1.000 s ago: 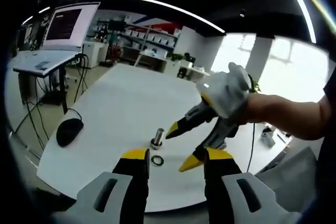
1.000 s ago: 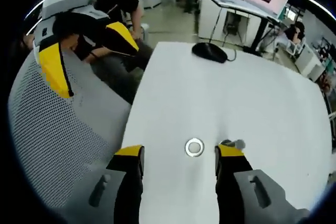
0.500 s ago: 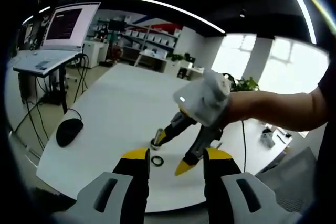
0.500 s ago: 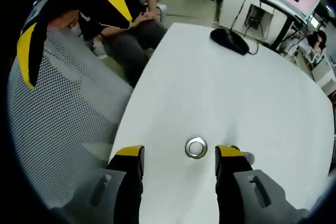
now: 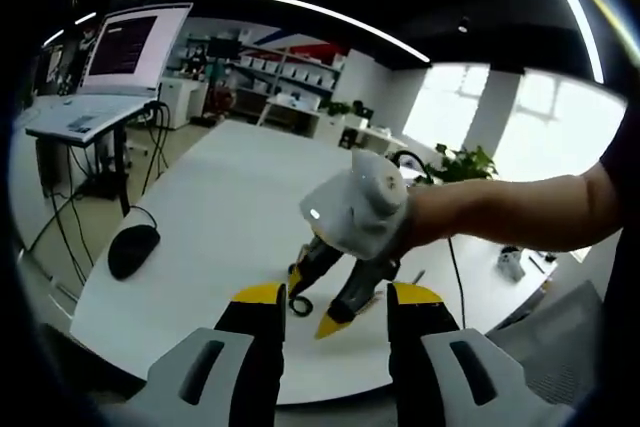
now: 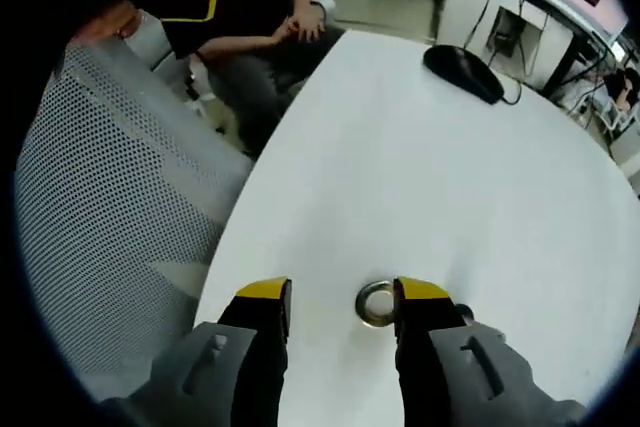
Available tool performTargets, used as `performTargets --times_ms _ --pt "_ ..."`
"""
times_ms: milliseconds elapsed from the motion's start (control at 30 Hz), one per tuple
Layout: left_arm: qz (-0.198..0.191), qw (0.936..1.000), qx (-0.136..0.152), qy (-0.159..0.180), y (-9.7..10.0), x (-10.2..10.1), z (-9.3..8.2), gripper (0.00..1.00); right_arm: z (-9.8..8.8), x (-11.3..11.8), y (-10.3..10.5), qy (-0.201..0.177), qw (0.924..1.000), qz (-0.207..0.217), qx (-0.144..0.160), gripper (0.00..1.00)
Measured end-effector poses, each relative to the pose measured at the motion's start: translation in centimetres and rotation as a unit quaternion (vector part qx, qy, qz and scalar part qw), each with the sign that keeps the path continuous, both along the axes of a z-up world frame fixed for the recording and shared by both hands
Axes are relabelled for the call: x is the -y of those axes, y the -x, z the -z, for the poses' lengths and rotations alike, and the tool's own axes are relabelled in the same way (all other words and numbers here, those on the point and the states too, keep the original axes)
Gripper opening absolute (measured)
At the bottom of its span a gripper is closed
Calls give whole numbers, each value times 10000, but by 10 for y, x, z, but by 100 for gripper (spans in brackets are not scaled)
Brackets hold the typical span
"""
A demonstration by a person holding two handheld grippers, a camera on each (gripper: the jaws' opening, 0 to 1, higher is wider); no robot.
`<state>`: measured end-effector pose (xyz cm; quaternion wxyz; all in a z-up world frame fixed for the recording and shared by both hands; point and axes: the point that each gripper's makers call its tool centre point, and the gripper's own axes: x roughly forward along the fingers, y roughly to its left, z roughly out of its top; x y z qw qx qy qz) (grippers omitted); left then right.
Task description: Place the washer onto the threaded stud by aligning its center hole with the stud, sliding it down to the base, and recovering from edge contact or off-axis alignment until the washer reaches the visible bottom stop.
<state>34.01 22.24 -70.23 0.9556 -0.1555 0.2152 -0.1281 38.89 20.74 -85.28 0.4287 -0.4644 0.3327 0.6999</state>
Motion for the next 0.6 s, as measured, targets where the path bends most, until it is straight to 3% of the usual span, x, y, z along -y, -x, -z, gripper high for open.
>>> performTargets --times_ms 233,267,600 --pt "4 10000 6 2 0 0 0 38 10 10 -13 162 9998 12 119 41" --pt "6 10000 -1 2 0 0 0 38 11 11 -18 197 9996 168 96 40" --pt "18 10000 -10 4 0 1 0 38 15 11 -29 147 9994 307 105 33"
